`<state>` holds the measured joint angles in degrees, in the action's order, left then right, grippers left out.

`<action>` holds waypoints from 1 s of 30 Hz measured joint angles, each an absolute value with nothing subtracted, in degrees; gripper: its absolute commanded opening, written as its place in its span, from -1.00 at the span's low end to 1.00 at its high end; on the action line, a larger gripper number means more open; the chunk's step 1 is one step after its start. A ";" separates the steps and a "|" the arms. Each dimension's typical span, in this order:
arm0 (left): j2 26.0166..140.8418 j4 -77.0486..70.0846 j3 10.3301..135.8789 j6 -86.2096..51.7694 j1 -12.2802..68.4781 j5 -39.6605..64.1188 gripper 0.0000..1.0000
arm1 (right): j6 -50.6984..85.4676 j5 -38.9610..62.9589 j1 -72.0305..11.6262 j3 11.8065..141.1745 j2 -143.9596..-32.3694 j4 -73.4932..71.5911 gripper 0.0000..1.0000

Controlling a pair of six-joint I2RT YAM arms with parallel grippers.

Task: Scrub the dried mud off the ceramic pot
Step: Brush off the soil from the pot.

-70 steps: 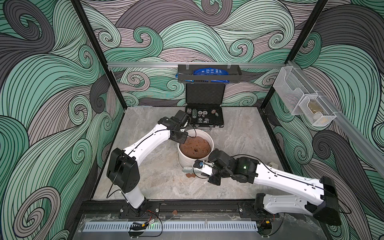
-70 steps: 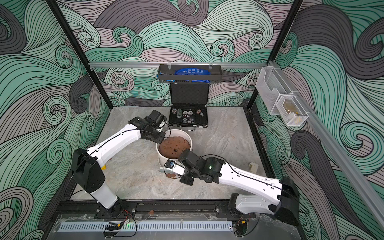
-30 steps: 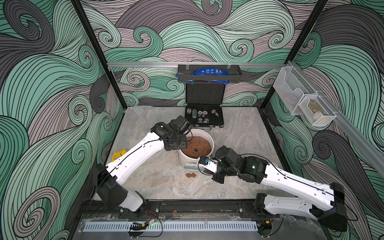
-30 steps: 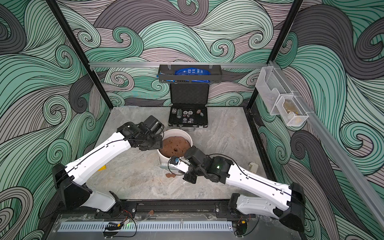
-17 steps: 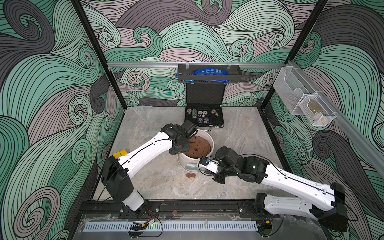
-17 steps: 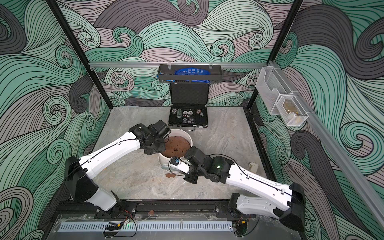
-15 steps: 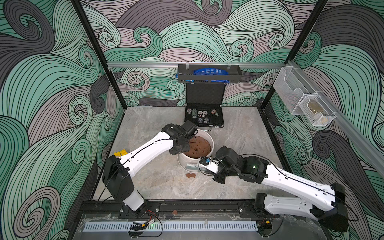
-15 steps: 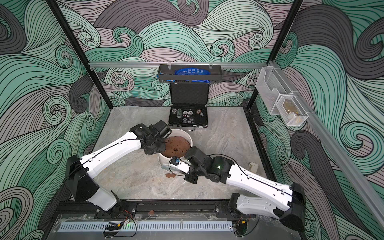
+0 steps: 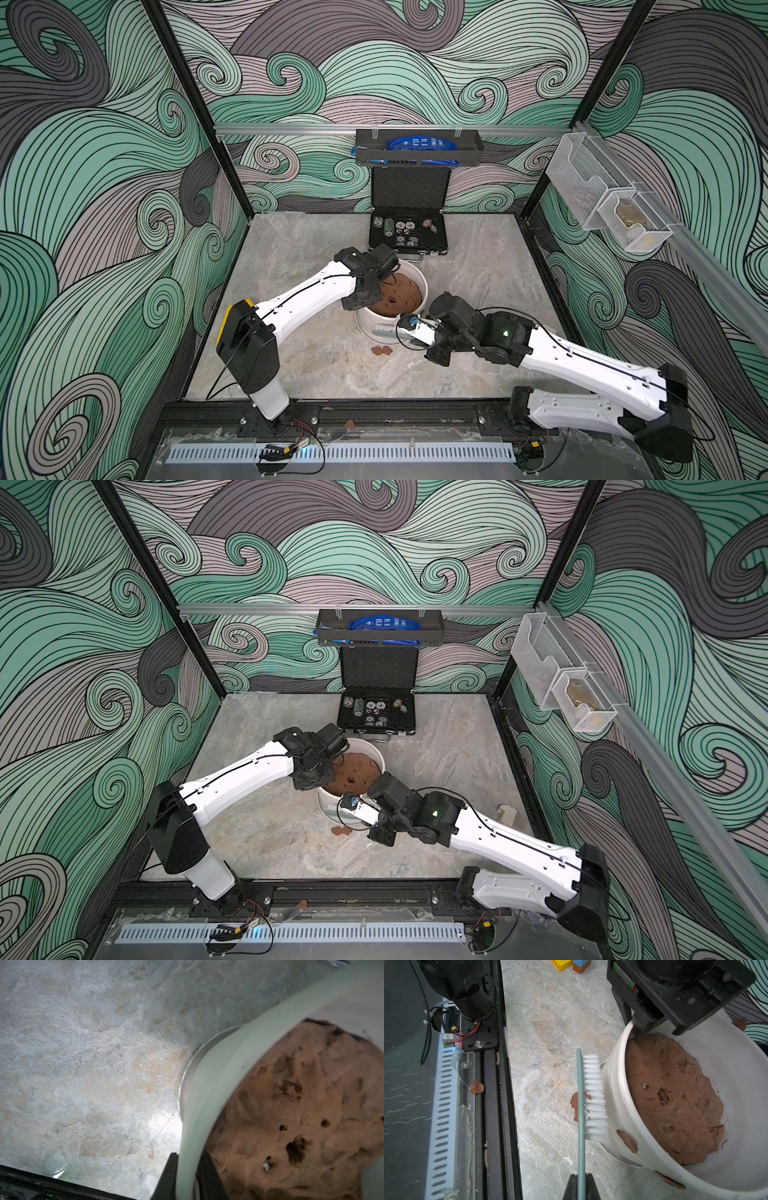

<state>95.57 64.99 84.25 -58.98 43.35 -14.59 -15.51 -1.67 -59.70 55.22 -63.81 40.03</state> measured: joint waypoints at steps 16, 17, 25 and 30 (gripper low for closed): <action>95.94 65.41 84.73 -58.02 43.31 -15.31 -0.75 | -8.71 -8.73 -62.96 55.55 -72.27 41.45 -1.00; 95.94 65.47 84.77 -57.93 43.31 -15.33 -0.75 | -7.49 -9.50 -63.48 55.66 -72.71 41.50 -1.00; 96.60 66.32 85.60 -57.36 43.33 -15.44 -0.76 | 3.57 -11.33 -65.47 60.05 -76.97 44.25 -1.00; 97.03 66.89 86.17 -56.90 43.31 -15.53 -0.76 | 9.34 -11.33 -66.39 59.46 -77.30 44.49 -1.00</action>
<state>97.03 66.89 86.17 -56.90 43.31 -15.53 9.34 -11.33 -66.39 59.46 -77.30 44.49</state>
